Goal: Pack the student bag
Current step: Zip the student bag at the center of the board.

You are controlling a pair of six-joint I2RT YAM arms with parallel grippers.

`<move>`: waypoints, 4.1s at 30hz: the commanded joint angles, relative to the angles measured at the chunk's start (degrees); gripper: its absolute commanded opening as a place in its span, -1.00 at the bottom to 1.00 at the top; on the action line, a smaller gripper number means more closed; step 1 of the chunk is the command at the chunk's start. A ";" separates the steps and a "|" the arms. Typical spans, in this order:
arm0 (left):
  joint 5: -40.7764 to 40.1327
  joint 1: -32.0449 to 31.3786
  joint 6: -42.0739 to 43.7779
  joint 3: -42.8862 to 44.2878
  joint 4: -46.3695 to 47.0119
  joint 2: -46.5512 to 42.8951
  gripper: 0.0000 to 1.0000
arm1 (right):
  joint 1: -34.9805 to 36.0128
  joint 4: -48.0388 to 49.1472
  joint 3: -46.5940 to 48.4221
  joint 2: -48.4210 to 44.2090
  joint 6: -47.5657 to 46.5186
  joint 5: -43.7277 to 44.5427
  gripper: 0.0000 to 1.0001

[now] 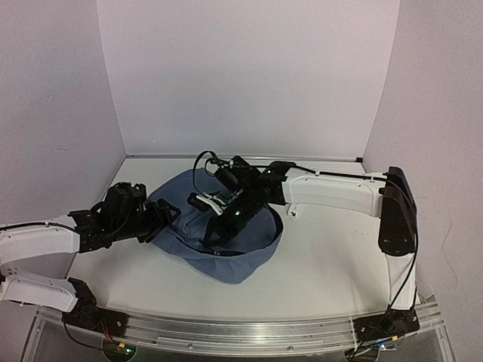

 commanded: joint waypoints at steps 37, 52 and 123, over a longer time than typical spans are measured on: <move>-17.07 -8.85 -16.43 1.90 -5.32 7.62 -0.59 | 0.07 2.14 -1.10 -3.60 -0.09 -3.33 -1.00; -1.50 17.45 1.04 3.22 -3.95 6.75 -1.00 | -2.73 1.53 -14.60 -12.24 -2.69 -2.32 -1.00; -14.52 -23.07 62.80 25.41 -38.21 22.00 -1.00 | -19.04 11.81 -24.18 -14.60 11.83 -8.50 -1.00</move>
